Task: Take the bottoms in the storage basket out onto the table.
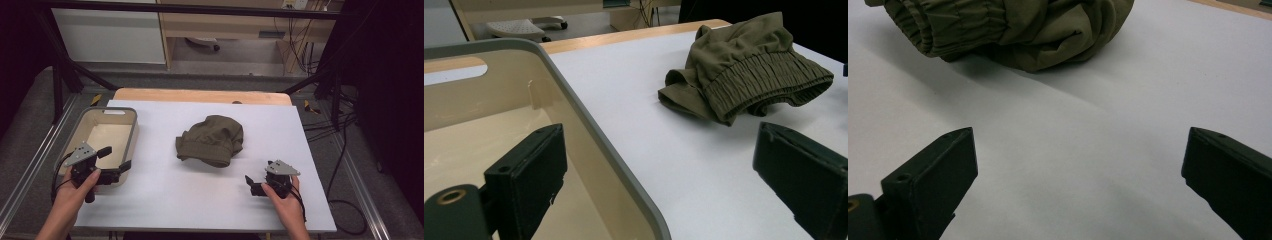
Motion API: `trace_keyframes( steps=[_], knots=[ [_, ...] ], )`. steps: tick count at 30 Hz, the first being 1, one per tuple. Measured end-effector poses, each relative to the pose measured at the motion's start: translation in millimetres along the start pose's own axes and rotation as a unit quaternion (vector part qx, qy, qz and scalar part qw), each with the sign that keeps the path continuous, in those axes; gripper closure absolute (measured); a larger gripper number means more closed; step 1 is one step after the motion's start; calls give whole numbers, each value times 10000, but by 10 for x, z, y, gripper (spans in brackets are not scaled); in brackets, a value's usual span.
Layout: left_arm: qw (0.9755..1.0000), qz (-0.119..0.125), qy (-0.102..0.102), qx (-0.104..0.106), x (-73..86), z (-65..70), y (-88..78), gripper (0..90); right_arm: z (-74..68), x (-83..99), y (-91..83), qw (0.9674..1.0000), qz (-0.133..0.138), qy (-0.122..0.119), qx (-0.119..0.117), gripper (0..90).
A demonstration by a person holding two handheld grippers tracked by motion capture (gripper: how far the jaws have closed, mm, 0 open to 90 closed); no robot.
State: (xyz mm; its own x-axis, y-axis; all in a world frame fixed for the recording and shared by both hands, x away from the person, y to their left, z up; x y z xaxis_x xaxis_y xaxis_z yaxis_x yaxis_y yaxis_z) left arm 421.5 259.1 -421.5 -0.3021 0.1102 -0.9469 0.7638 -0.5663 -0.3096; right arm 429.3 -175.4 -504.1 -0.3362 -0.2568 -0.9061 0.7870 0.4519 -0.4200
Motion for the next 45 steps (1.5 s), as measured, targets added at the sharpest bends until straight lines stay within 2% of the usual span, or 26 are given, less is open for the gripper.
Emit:
trace_keyframes(
  steps=[6,12,20,37,45],
  knots=[
    [10000,-31,-1,-16,62,-8,-27,69,-1,5,0,10000,-11,10,2,21],
    [9999,-11,-106,-22,124,-18,-63,69,3,1,-1,10000,-5,-38,21,22],
    [10000,-71,-31,-40,197,-27,-74,69,2,5,1,10000,-16,-49,16,22],
    [9999,-114,-6,-32,318,-22,-102,70,-14,19,10,9999,-67,-101,9,22],
    [9999,-122,-81,-15,400,-34,-115,70,-28,41,12,9997,-142,-197,13,24]
  ],
)
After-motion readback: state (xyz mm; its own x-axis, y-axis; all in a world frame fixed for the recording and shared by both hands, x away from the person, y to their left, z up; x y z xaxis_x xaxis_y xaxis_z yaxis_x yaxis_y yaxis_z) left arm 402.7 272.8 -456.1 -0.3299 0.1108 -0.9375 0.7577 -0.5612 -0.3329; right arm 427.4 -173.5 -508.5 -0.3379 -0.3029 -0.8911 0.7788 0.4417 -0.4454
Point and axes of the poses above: each handheld gripper's, and its own axes: y roughly forward along the jaws, x roughly out of its underside, z roughly to its right, the point moved 10 cm from there along y, roughly forward along the jaws, and after that the axes turned 6 degrees about z, right-handed, at the moved point
